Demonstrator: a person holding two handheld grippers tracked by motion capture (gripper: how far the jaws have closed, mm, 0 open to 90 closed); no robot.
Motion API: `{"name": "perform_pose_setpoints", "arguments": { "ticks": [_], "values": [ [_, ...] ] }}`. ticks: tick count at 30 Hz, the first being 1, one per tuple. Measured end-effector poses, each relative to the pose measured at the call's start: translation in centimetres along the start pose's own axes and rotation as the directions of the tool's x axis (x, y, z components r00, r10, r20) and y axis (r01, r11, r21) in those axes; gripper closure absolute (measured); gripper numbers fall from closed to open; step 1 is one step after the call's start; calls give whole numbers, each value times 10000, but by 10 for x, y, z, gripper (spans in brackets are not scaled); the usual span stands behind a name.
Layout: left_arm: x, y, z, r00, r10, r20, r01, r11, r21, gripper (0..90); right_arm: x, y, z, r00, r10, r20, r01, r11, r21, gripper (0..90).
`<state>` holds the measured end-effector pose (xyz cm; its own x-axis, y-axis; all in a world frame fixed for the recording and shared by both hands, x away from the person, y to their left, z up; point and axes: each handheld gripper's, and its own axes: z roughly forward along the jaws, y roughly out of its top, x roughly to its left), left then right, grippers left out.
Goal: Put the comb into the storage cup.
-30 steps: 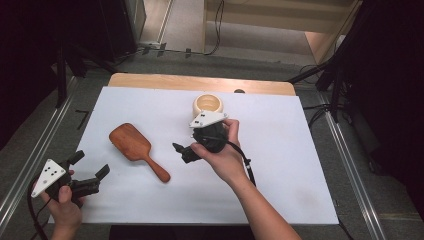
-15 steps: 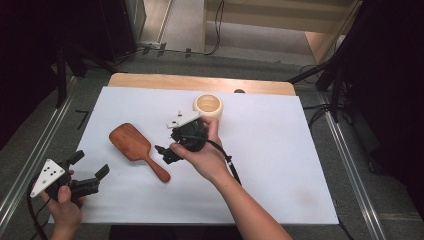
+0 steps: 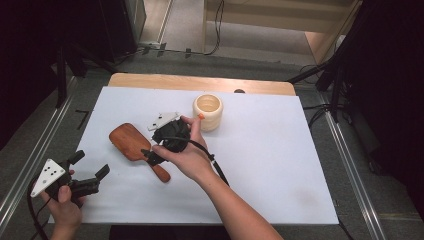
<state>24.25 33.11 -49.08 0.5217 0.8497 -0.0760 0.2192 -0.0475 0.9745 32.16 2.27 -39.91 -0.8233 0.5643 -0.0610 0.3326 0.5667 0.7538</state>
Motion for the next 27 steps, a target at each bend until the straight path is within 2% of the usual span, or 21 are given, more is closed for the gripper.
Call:
{"name": "perform_pose_setpoints", "arguments": {
  "ticks": [6, 15, 27],
  "values": [
    [0, 0, 0, 10000, 14, 19, -14, 10000, 7, 0, 4, 0, 14, 9999, -148, -48, 150, 9990, 414, 0],
    [0, 0, 0, 10000, 25, 27, -25, 10000, 12, 0, 8, -1, 32, 9999, -33, -170, 49, 9956, 936, 0],
    [0, 0, 0, 10000, 16, 59, -16, 10000, -3, 0, 13, -6, 53, 9992, 302, -280, -244, 9819, 1879, 0]
  ]
}}
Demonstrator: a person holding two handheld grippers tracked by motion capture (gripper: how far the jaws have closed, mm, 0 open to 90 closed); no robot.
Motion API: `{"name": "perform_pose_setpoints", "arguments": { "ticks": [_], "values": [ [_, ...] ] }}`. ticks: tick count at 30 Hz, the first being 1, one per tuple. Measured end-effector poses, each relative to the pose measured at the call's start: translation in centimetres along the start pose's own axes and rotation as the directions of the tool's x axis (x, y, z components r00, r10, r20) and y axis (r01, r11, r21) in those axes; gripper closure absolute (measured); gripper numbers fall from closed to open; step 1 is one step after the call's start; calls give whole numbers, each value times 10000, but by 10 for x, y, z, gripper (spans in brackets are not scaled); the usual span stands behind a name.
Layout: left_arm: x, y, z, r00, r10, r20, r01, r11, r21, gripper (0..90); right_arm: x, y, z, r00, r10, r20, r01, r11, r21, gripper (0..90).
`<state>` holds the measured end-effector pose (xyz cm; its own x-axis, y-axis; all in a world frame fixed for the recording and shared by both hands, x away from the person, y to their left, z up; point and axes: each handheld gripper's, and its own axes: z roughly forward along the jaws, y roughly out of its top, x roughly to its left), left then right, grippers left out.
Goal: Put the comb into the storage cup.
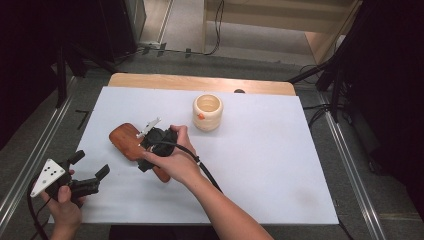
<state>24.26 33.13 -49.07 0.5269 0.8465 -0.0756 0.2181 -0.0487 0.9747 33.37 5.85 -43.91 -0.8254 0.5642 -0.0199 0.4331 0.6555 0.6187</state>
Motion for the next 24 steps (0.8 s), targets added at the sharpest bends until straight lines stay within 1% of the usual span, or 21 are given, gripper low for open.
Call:
{"name": "perform_pose_setpoints", "arguments": {
  "ticks": [1, 2, 4, 7, 9, 10, 14, 15, 16, 18, 19, 20, 21, 22, 24],
  "values": [
    [0, 0, 0, 10000, 0, 0, 0, 10000, -3, 0, 0, 0, 2, 10000, -43, -32, 43, 10000, 71, 0],
    [0, 0, 0, 10000, 5, 0, -5, 10000, 4, 0, 1, 0, 4, 10000, 46, -30, -45, 9997, 252, 0],
    [0, 0, 0, 10000, 16, 6, -16, 10000, 6, 0, 1, 0, 9, 10000, 39, -76, -35, 9991, 411, 0],
    [0, 0, 0, 10000, 6, 28, -6, 10000, -5, 0, 0, -1, 15, 9998, 153, -129, -145, 9978, 648, 0],
    [0, 0, 0, 10000, -2, 32, 2, 10000, -18, 0, -1, -1, 19, 9995, 228, -208, -211, 9966, 800, 0],
    [0, 0, 0, 10000, -4, 31, 4, 10000, -21, 0, 0, -2, 20, 9991, 358, -235, -336, 9955, 890, 0],
    [0, 0, 0, 10000, -10, 37, 10, 10000, -25, 0, -1, -3, 27, 9978, 481, -464, -423, 9920, 1187, 0],
    [0, 0, 0, 10000, -11, 34, 11, 10000, -33, 0, -1, -3, 29, 9974, 417, -584, -345, 9923, 1187, 21],
    [0, 0, 0, 10000, -15, 35, 15, 10000, -31, 0, 0, -3, 30, 9973, 577, -450, -516, 9907, 1261, 122],
    [0, 0, 0, 10000, -13, 22, 13, 10000, -26, 0, -1, -3, 32, 9971, 569, -510, -502, 9910, 1240, 125],
    [0, 0, 0, 10000, -16, 25, 16, 10000, -30, 0, -1, -3, 32, 9962, 652, -577, -569, 9892, 1351, 126],
    [0, 0, 0, 10000, -18, 24, 18, 10000, -30, 0, -1, -4, 34, 9957, 605, -700, -510, 9901, 1305, 138],
    [0, 0, 0, 10000, -16, 23, 16, 10000, -29, 0, 0, -3, 35, 9949, 735, -683, -630, 9874, 1453, 171],
    [0, 0, 0, 10000, -20, 28, 21, 10000, -26, 0, 0, -4, 37, 9956, 659, -667, -558, 9881, 1435, 207],
    [0, 0, 0, 10000, -21, 28, 21, 10000, -28, 0, 1, -4, 39, 9947, 823, -616, -718, 9850, 1568, 248]
  ]
}}
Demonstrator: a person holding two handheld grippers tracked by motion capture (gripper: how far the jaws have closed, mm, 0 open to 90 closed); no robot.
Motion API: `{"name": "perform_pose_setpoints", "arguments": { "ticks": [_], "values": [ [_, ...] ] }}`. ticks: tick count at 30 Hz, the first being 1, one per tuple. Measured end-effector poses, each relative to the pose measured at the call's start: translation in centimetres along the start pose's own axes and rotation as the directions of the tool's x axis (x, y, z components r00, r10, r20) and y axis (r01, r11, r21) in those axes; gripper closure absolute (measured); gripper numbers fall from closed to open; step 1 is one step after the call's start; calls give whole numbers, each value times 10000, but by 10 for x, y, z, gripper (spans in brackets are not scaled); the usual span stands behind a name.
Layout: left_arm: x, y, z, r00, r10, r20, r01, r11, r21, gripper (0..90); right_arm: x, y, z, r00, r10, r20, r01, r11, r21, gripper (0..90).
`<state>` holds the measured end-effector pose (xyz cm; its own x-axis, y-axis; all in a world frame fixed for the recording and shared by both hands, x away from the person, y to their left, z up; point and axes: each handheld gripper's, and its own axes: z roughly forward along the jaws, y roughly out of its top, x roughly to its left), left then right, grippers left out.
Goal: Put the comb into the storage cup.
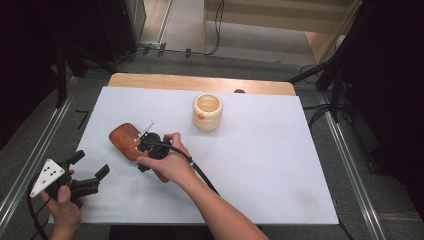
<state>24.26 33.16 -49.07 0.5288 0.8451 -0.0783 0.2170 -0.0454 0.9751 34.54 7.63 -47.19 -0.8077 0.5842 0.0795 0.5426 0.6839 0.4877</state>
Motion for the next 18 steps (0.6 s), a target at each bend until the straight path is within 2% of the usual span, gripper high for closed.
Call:
{"name": "perform_pose_setpoints", "arguments": {
  "ticks": [6, 11, 14, 15, 18],
  "values": [
    [0, 0, 0, 10000, -2, 3, 2, 10000, -2, 0, 0, 0, 6, 9998, 196, 83, -198, 9994, 290, 414],
    [0, 0, 0, 10000, -3, 9, 3, 10000, -6, 0, 0, -1, 12, 9995, 187, 256, -195, 9994, 286, 525],
    [0, 0, 0, 10000, -11, 9, 11, 10000, -1, 0, -2, -1, 11, 9992, 408, 52, -409, 9988, 276, 640],
    [0, 0, 0, 10000, -13, 6, 13, 10000, 1, 0, -3, -2, 11, 9994, 337, 25, -338, 9992, 219, 672],
    [0, 0, 0, 10000, -16, -3, 16, 10000, 2, 0, -5, -5, 10, 9986, 506, -163, -506, 9987, 25, 688]
  ]
}}
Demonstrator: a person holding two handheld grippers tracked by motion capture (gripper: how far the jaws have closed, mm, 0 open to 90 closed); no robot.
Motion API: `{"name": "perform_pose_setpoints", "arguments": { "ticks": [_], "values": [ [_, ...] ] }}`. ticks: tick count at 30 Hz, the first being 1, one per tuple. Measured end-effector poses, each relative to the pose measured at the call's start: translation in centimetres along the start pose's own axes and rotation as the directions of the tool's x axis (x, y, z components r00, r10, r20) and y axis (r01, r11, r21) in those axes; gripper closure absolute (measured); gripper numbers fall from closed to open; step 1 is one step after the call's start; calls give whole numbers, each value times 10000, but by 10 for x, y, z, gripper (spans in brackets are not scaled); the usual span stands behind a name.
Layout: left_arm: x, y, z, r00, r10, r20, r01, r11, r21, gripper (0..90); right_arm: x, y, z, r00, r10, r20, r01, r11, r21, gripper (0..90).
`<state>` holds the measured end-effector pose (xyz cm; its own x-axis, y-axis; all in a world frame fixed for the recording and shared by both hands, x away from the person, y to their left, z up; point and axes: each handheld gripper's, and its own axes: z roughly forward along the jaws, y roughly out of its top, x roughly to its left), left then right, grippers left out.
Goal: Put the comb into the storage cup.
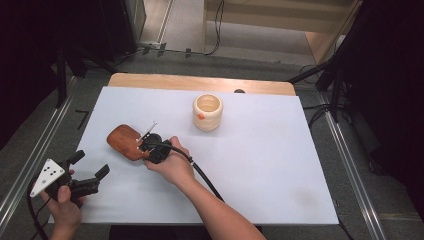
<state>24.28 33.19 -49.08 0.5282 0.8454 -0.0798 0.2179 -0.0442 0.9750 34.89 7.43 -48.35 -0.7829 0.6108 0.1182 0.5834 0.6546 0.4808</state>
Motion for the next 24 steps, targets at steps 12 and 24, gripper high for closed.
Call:
{"name": "perform_pose_setpoints", "arguments": {
  "ticks": [12, 24],
  "values": [
    [0, 0, 0, 10000, -13, -21, 13, 10000, 2, 0, -5, -14, -3, 9994, -184, -307, 150, 9941, -1074, 696],
    [-1, 0, 1, 10000, 31, -71, -30, 10000, 37, 0, -5, -27, -27, 9992, -329, -227, 257, 9635, -2664, 696]
  ]
}}
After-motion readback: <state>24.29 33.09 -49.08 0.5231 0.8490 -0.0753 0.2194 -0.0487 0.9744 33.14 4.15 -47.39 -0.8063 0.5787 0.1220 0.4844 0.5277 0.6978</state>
